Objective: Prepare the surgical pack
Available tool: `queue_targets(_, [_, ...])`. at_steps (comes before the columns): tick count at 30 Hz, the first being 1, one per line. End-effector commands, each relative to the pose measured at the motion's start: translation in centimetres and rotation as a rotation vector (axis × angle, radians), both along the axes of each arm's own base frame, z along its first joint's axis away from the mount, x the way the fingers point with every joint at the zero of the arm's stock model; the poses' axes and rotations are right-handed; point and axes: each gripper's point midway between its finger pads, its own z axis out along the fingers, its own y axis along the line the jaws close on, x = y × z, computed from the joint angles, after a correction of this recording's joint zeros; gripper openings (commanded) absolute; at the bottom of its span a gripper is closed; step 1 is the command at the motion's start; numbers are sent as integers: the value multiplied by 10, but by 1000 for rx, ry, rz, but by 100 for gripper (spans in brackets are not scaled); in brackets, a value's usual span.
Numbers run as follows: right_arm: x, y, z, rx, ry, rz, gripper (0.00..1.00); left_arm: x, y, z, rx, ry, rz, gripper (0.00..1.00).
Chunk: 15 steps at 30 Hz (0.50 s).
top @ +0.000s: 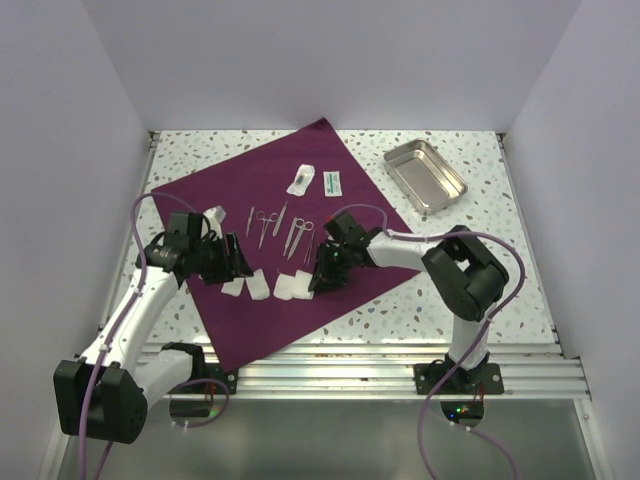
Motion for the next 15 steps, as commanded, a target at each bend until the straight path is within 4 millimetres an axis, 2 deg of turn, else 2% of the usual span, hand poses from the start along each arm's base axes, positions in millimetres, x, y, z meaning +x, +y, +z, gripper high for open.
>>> queue_targets(1, [11, 3, 3, -18, -34, -13, 24, 3, -1, 4, -7, -40, -16, 62])
queue_targets(10, [14, 7, -1, -19, -23, -22, 31, 3, -1, 5, -9, -43, -17, 61])
queue_targets(15, [15, 7, -7, -38, -14, -31, 27, 1, 0, 3, -7, -34, -18, 62])
